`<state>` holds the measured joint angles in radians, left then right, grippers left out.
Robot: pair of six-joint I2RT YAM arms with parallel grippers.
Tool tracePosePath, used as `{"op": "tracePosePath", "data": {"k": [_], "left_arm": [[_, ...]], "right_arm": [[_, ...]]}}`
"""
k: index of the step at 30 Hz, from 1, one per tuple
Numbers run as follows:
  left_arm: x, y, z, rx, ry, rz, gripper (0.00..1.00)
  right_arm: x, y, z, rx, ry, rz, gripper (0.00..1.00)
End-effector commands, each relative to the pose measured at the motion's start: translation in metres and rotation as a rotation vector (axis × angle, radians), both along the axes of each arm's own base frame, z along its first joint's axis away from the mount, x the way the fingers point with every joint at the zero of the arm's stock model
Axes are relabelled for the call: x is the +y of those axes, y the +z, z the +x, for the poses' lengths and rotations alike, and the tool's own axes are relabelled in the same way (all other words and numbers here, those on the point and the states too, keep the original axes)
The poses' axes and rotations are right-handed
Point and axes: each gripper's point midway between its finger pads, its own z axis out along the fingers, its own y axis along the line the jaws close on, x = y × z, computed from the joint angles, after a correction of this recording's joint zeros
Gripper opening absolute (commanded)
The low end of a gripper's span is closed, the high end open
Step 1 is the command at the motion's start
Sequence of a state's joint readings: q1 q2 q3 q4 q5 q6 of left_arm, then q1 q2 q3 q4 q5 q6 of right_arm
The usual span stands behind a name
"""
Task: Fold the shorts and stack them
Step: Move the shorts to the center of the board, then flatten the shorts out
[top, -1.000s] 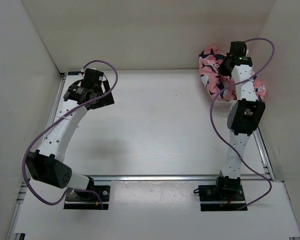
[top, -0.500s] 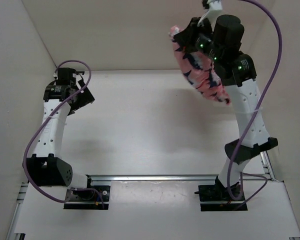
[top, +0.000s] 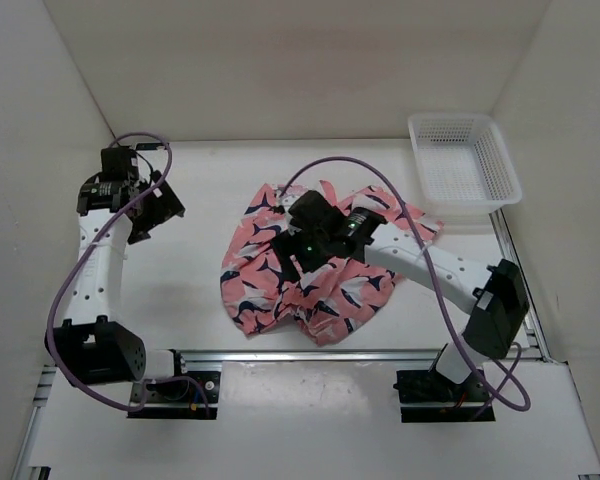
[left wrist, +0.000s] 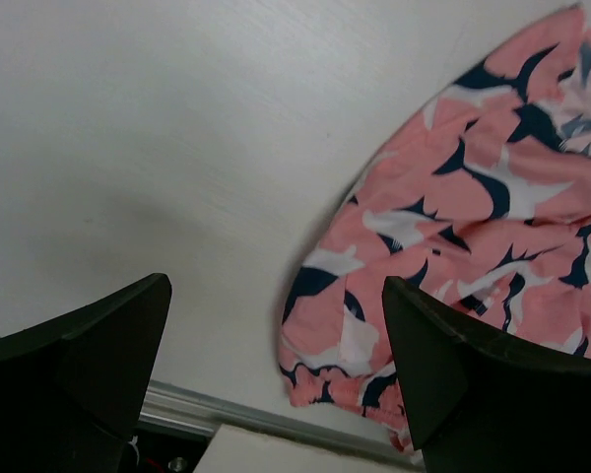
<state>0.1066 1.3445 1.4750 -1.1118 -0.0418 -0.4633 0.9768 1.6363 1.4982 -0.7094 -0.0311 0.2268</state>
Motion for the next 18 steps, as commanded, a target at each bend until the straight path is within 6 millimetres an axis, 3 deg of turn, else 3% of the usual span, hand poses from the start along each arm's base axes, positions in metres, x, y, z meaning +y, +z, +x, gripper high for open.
{"op": "tracePosePath", "data": {"k": [1, 2, 5, 7, 10, 12, 17, 18], "left_arm": [[-0.028, -0.024, 0.0, 0.02, -0.086, -0.084, 1.0], [-0.037, -0.029, 0.005, 0.02, -0.116, -0.098, 1.0], [-0.067, -0.053, 0.008, 0.088, -0.219, -0.123, 0.99], [-0.083, -0.079, 0.01, 0.174, -0.274, -0.121, 0.99], [-0.088, -0.119, -0.003, 0.314, -0.261, -0.101, 0.99], [-0.096, -0.139, -0.011, 0.36, -0.251, -0.134, 1.0], [-0.128, -0.184, -0.037, 0.466, -0.275, -0.214, 1.0], [-0.134, -0.189, -0.04, 0.478, -0.277, -0.227, 1.0]], "right_arm": [[-0.042, 0.07, 0.026, -0.109, -0.281, 0.175, 0.78], [-0.053, 0.054, 0.023, -0.072, -0.326, 0.162, 0.53], [-0.082, 0.042, 0.021, 0.026, -0.524, 0.207, 0.08], [-0.098, 0.014, 0.008, 0.124, -0.589, 0.192, 0.07], [-0.108, -0.012, -0.01, 0.276, -0.679, 0.217, 0.71], [-0.116, -0.022, -0.017, 0.341, -0.749, 0.233, 0.97], [-0.166, -0.071, -0.037, 0.487, -0.984, 0.197, 1.0], [-0.168, -0.074, -0.038, 0.504, -0.996, 0.221, 0.98]]}}
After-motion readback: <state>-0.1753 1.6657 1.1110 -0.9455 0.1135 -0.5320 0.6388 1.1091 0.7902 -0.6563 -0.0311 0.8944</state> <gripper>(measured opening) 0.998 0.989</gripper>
